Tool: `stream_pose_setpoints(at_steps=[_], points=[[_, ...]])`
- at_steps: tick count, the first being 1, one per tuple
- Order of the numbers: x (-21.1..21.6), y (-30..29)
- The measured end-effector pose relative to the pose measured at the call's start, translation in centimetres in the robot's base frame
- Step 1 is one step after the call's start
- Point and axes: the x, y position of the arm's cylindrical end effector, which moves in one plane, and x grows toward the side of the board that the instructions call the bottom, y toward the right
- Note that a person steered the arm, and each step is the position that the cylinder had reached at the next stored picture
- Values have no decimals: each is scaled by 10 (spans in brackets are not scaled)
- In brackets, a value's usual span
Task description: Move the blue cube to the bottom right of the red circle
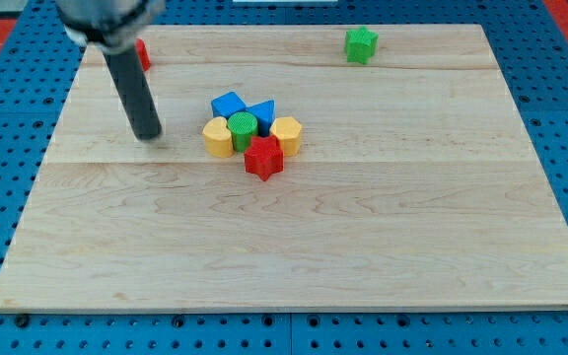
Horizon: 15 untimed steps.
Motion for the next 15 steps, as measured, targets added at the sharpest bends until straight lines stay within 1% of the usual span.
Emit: stream_pose_setpoints(at_steps=[2,3,4,6,7,8,9,10,11,12,13,14,15], points=[[-24,0],[-46,0],[-46,1],[-98,3],[-97,15],[-63,28],[-24,84],[-22,117],[-79,131],[-102,84],[-49,116],[-11,130],[1,107]])
